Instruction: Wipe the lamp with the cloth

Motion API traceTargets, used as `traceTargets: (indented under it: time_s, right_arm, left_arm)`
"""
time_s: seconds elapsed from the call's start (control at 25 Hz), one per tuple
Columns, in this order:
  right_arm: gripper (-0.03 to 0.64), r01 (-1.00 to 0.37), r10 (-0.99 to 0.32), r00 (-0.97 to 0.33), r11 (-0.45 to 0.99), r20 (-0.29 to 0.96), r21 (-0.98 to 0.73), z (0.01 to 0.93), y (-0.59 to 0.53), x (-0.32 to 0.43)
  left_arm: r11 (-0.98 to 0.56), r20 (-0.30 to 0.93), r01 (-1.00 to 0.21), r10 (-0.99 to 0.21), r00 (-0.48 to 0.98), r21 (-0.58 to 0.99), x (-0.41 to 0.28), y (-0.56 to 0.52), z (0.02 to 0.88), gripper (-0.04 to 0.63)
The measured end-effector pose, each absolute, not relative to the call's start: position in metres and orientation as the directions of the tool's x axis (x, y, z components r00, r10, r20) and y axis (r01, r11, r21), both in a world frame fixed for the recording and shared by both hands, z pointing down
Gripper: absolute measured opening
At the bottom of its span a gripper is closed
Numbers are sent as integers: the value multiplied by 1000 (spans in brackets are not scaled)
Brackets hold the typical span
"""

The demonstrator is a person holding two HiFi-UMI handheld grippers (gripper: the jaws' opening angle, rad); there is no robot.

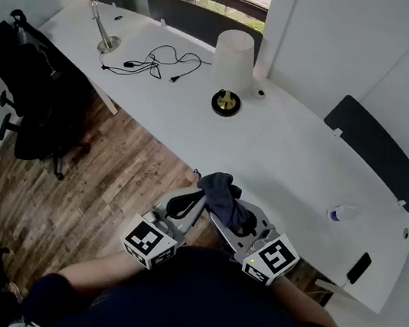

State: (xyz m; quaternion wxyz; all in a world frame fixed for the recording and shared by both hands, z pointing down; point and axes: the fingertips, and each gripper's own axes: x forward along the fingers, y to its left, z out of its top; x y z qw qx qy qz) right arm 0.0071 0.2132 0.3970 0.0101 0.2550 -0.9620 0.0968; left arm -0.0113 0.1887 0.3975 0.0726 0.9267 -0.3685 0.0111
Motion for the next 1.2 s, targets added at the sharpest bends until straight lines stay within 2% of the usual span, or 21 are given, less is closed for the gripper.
traceTargets:
  time_s: [0.96, 1.2]
  right_arm:
    - [130, -382, -380, -924, 901, 50, -208, 410, 172, 55]
    - [130, -378, -373, -926, 903, 62, -203, 415, 146, 47]
  left_arm:
    - [-631, 114, -766, -758, 642, 123, 34, 148, 409, 6]
    - [-627, 118, -767, -758, 641, 140, 26, 121, 413, 6]
